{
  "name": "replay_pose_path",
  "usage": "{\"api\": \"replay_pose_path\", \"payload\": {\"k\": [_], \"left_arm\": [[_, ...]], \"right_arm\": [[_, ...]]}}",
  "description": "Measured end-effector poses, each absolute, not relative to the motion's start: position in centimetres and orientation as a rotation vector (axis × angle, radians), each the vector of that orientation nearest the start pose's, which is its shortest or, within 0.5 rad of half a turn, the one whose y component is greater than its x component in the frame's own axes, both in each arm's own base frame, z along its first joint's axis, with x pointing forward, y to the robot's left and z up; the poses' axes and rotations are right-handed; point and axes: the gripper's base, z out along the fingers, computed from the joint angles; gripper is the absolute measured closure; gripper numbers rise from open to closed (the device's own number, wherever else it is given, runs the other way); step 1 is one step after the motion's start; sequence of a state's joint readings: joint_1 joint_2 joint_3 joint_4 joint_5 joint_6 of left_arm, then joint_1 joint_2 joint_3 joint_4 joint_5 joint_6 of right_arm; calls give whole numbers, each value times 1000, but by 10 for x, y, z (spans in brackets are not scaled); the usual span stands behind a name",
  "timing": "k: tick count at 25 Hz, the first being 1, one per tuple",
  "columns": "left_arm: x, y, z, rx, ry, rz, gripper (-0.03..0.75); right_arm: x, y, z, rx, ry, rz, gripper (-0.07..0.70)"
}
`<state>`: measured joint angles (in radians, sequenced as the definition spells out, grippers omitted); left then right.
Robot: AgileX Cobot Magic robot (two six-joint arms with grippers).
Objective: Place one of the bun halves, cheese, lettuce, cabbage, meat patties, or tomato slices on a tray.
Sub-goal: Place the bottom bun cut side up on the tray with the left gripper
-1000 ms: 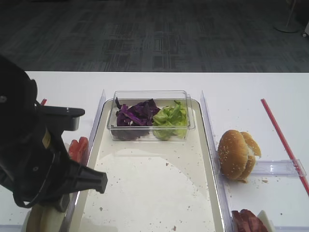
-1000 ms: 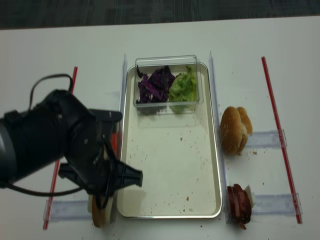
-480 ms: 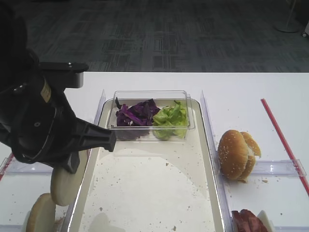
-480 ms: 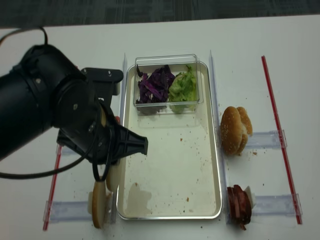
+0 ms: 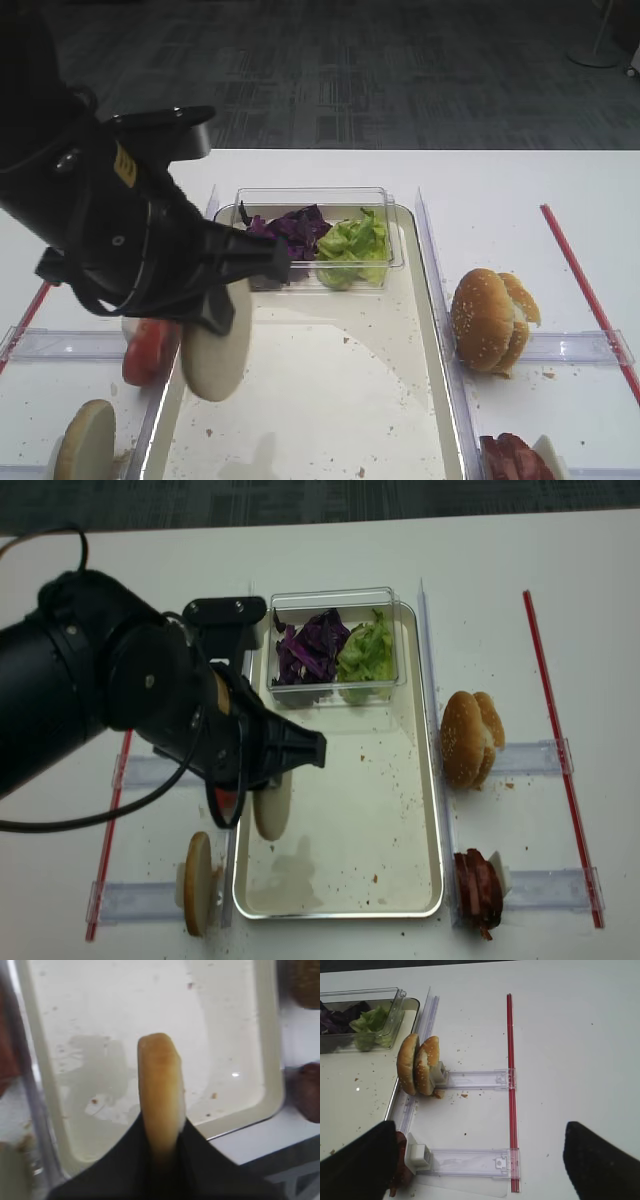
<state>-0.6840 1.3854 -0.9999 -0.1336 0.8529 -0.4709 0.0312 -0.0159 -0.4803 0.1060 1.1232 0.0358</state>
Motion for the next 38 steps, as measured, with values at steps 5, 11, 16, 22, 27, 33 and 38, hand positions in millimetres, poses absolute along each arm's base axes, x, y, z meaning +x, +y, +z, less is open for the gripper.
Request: {"api": "replay_pose_path", "payload": {"k": [5,11,16,22,27,33,38], "left_arm": [[201,-192,279,296,2737,-706,678],[199,-203,286,358,2663,-896,678],[200,-206,289,363,2622,-948,679],[212,-210,269,315,2688,-925,679],[223,-217,242,332,2766,-875,680],[239,-223,206,327,2833,-869,680],[257,-220,190,264,2814,-967,680]], "right_arm": [[-8,8,267,-4,2110,168,-46],[-8,8,267,-4,2110,168,-46],[-8,8,267,-4,2110,168,-46],[-8,8,267,-4,2110,168,-46],[-8,8,267,-4,2110,168,-46],[-8,8,267,-4,2110,168,-46],[-8,8,267,-4,2110,168,-46]]}}
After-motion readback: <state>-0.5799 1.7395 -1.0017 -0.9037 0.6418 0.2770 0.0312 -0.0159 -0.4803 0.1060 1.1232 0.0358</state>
